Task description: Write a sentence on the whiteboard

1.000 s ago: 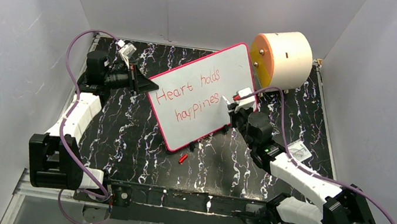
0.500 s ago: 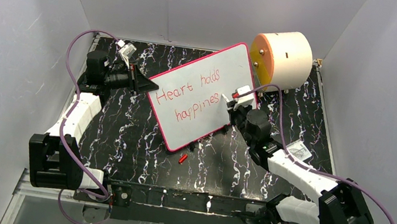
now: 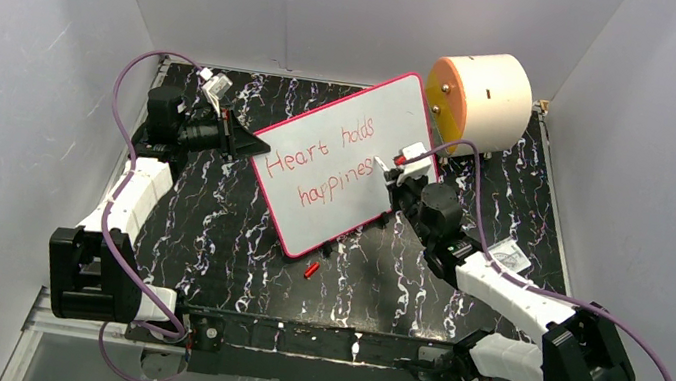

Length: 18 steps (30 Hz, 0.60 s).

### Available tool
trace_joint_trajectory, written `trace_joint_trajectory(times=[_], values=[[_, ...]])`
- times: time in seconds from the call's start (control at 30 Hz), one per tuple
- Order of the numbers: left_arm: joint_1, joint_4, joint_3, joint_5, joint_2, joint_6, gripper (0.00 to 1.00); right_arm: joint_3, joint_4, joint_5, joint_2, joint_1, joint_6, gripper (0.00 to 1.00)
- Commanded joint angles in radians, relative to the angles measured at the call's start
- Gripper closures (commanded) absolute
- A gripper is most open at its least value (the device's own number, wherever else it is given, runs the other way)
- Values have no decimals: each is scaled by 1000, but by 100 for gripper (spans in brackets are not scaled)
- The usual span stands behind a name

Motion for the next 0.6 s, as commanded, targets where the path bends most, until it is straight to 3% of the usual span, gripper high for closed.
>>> trace_joint_trajectory(times=[0.0,0.57], values=[[-12,-54,8,28,17,24,100,51,5,-43,-16,-3,-4,100],[-11,-54,8,28,12,25,100,32,-95,-4,-40,-3,-18,100]])
